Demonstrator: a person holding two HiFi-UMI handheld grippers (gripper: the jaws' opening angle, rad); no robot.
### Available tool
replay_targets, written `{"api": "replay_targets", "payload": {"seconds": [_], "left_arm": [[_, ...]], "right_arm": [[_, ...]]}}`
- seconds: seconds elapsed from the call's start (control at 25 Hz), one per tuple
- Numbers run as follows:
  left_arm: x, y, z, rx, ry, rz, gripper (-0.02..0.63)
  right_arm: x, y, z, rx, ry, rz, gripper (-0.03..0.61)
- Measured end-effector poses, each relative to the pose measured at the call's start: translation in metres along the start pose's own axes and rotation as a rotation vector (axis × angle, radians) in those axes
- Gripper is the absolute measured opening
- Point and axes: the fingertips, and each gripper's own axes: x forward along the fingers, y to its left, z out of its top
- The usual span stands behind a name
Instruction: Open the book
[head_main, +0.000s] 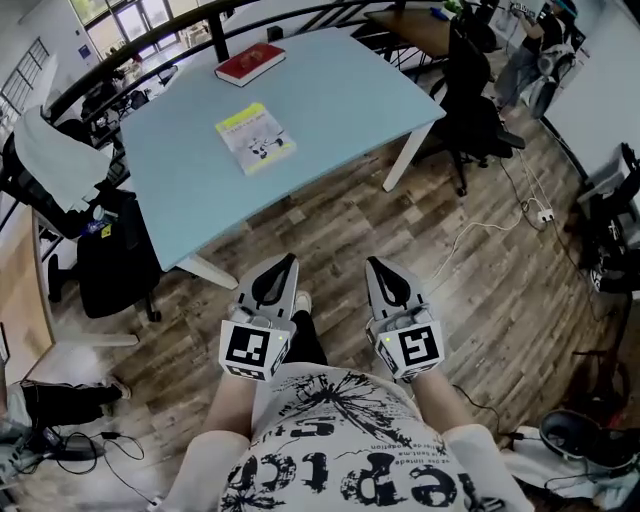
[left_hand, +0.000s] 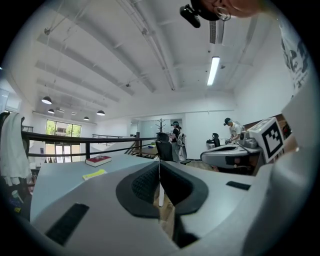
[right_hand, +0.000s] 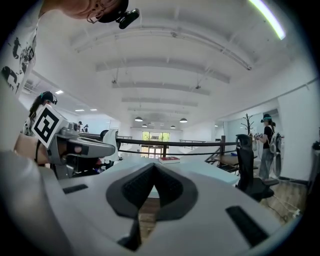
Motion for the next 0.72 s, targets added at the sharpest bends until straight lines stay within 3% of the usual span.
{"api": "replay_targets", "payload": {"seconds": [0.36,0.72], "left_arm": [[0.134,0.141,0.029,0.015,-0.005,-0.01,0.02],[0.199,0.227,0.035,0.0,0.011,0.042,0.02]], "right_arm": [[0.192,-0.056,0.022,-0.014,0.026,0.017,0.011],[0.309,-0.08,0.026,-0.024,0.054,0.067,0.011]]}}
